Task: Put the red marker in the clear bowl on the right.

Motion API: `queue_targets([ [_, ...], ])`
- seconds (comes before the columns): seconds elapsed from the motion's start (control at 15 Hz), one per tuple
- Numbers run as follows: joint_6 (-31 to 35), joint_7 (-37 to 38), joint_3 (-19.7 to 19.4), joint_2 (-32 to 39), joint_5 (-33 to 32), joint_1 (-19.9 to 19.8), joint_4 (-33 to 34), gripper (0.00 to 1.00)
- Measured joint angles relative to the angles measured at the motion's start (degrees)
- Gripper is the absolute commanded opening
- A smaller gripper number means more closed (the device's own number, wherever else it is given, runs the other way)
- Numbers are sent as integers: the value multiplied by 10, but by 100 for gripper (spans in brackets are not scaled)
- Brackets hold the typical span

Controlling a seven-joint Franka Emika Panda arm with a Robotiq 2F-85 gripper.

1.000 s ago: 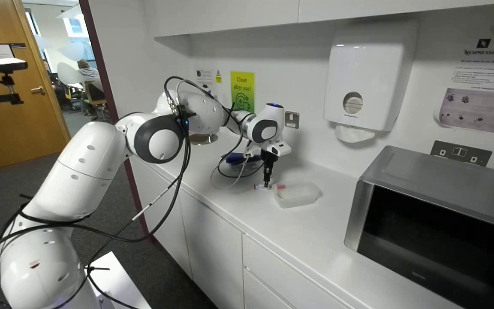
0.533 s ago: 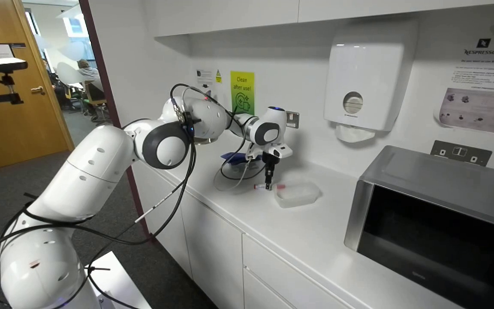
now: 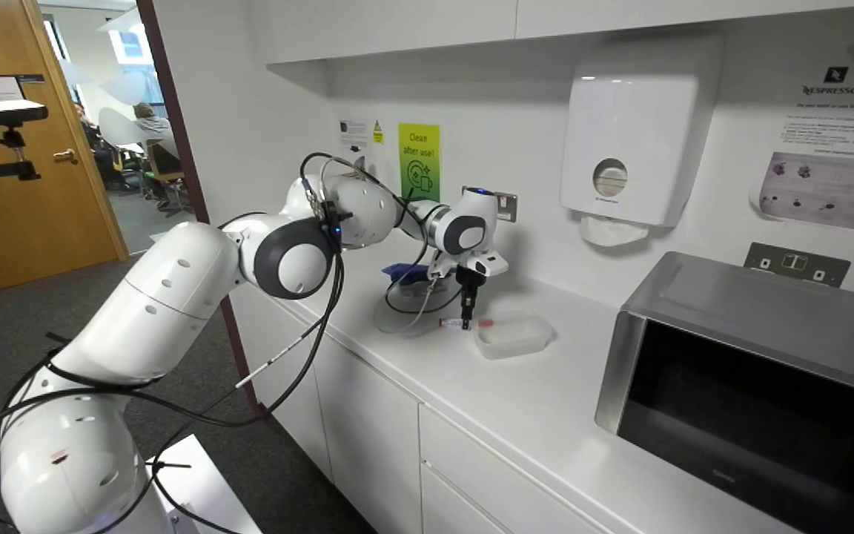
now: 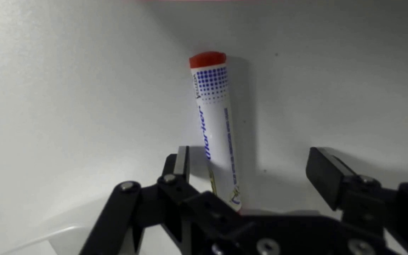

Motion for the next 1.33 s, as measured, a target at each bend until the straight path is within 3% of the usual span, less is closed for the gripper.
queue_targets([
  [0.4, -7, 0, 0, 4, 0, -1, 18, 11],
  [0.53, -8, 0, 0, 4, 0, -1, 19, 1],
  [0.6, -8, 0, 0, 4, 0, -1, 20, 5],
  [1.33, -8, -22, 4, -49, 0, 6, 18, 5],
])
